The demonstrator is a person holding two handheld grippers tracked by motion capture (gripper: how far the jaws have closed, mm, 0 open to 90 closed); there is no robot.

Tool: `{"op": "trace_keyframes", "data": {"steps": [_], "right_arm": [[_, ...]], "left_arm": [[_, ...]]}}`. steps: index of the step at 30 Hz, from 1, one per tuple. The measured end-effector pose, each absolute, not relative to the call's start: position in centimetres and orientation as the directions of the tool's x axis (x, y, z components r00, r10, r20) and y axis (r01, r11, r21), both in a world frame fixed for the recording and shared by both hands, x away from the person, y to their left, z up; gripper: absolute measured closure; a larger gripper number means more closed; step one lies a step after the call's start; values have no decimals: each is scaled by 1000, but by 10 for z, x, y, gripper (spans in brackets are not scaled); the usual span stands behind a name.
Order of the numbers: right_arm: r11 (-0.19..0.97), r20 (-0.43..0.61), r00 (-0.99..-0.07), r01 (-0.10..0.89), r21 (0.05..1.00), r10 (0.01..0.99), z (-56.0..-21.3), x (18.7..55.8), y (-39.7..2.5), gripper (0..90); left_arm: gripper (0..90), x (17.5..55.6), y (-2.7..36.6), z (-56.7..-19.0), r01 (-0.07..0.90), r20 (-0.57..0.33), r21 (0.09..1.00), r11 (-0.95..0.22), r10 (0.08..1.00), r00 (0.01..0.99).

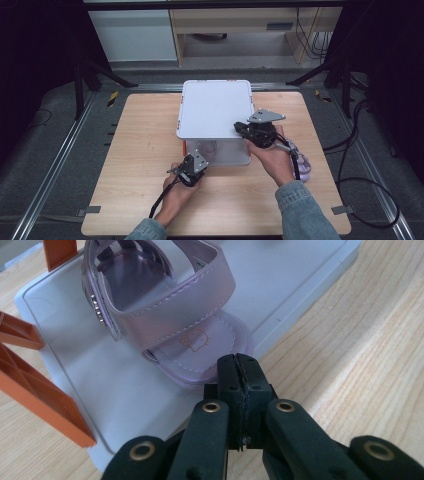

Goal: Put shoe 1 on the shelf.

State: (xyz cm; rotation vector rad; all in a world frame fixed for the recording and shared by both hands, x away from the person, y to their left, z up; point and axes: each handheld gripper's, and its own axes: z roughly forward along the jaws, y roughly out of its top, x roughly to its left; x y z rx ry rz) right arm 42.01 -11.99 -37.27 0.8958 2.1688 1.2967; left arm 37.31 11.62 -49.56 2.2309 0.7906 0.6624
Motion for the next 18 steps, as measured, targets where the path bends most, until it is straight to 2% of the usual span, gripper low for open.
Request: {"op": "trace_keyframes", "data": {"steps": [18], "right_arm": [[347,-55,-682,299,889,729,-372,421,-120,833]], "left_arm": [[887,386,109,-495,365,228,711,-601,688,689]]}}
